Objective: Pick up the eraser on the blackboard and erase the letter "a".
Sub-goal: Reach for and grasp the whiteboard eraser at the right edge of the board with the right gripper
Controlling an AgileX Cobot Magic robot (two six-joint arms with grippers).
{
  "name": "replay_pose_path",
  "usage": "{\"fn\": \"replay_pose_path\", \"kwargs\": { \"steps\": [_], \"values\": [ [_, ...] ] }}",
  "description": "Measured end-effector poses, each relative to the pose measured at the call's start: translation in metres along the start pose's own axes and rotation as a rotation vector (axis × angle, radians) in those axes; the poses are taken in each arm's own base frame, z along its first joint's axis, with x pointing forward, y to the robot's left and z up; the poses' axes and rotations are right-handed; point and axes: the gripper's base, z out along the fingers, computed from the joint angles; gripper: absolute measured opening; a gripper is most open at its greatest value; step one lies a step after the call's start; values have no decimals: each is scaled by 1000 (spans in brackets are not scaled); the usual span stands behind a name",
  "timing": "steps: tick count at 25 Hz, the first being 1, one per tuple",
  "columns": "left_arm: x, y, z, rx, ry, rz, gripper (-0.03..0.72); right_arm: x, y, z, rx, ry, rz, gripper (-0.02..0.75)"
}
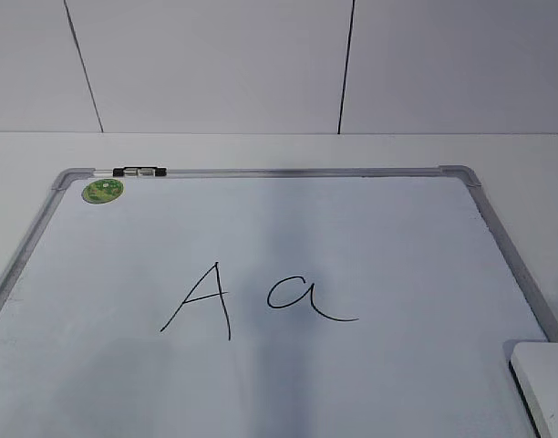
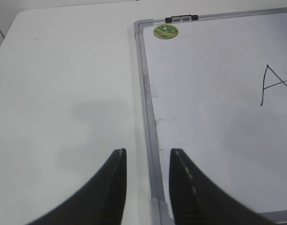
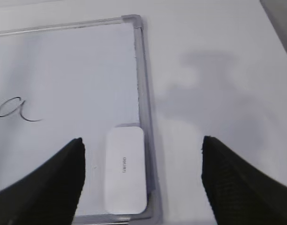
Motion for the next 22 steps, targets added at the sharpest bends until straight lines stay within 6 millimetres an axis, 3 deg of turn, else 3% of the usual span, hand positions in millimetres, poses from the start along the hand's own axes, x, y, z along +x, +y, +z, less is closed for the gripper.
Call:
{"fn": "replay_pose_path", "kwargs": {
  "steps": [5,8,22],
  "values": [
    [0,0,0,0,0,0,235,-49,7,-1,-93,2,33,592],
    [0,0,0,0,0,0,235,-66,8,8,-104,-1,42,592],
    [0,0,0,0,0,0,235,-81,16,77,-193,345,78,592]
  ]
}}
